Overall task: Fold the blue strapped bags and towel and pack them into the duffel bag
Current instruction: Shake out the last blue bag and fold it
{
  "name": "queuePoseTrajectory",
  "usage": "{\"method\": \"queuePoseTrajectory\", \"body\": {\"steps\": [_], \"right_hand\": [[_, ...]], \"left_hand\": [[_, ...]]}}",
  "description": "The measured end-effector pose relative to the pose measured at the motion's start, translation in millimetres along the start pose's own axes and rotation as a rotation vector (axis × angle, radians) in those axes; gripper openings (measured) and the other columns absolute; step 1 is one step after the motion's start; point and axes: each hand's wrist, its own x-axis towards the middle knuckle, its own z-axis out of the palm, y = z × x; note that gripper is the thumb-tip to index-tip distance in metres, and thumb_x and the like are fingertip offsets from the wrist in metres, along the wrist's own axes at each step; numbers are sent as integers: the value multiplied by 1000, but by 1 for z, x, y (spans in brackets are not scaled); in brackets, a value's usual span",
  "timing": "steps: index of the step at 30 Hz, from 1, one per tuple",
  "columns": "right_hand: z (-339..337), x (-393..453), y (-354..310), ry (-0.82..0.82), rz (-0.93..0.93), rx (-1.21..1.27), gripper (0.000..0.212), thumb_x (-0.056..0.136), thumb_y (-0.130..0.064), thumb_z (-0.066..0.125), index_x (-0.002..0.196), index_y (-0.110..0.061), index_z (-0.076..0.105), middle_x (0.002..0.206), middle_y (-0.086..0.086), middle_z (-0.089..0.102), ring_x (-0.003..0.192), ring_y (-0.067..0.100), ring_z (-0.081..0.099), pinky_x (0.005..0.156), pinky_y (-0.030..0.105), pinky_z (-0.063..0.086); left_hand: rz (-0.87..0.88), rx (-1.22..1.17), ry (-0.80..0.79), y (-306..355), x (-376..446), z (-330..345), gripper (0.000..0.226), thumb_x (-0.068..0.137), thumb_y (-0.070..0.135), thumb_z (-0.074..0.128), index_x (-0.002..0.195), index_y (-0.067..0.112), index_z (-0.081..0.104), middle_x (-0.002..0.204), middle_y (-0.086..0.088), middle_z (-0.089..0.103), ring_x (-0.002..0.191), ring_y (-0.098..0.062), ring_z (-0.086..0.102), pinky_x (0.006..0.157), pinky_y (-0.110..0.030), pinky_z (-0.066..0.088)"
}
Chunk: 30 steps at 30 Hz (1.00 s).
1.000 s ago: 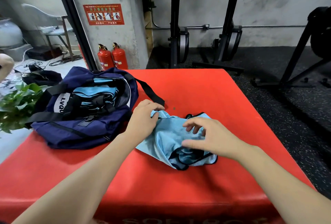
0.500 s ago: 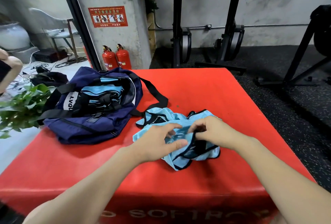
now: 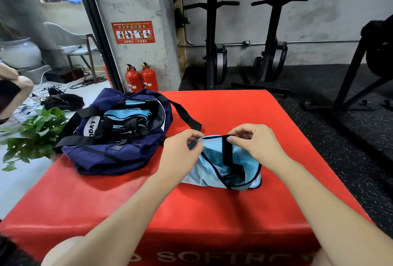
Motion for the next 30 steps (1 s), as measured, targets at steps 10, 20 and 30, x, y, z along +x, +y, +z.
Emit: {"method": "queuePoseTrajectory", "body": {"steps": [10,20,30], "right_hand": [[-20,1,36,240,145,-393,23,90,-12,63,105,-27,72,100,-7,73,96,18,67,87,39,54],[65,-67,-9,-277,-218,-501,35,98,-48,51,129,-32,56,121,-13,58,106,12,61,93,34,50],[58,-34,31,-265,-114,-724,25,95,-44,52,95,-23,66,102,-5,67,106,21,61,85,36,43]], "left_hand": [[-162,52,-102,-25,10,-29,11,85,17,71,87,27,75,77,10,72,74,-8,68,76,-20,53],[-249,389,-467,-83,9,-44,47,83,18,75,128,23,64,96,8,68,81,-6,59,71,-12,42],[-223,-109,-333,-48,15,-42,32,81,10,78,103,33,74,73,-9,68,65,-11,58,72,-36,52]]}}
